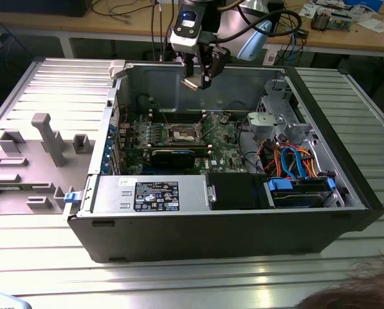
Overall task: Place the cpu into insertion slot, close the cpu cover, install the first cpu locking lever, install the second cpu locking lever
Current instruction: 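Place the cpu into insertion slot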
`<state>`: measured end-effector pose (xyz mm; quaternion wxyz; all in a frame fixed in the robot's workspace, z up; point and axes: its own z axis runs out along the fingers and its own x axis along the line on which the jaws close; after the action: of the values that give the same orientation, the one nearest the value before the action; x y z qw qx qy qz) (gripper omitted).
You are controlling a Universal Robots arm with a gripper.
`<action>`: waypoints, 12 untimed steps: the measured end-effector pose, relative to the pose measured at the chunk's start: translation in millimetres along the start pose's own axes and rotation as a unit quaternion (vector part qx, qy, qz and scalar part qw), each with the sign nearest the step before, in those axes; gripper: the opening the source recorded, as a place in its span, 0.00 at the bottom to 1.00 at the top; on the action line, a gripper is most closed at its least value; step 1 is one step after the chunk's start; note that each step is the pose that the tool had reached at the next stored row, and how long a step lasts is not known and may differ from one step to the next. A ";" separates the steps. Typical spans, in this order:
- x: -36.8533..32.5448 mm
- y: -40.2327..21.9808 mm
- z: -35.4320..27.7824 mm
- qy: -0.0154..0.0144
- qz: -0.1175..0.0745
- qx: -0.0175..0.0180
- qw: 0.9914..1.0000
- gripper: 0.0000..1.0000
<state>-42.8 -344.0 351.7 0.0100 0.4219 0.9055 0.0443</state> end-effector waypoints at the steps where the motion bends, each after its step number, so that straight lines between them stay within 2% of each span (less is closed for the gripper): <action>1: 0.0 0.0 0.0 0.000 0.001 0.000 1.000 0.54; 12: 0.0 0.0 0.0 -0.001 0.007 0.000 1.000 0.54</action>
<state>-42.8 -344.0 351.7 0.0104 0.4286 0.9024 0.0442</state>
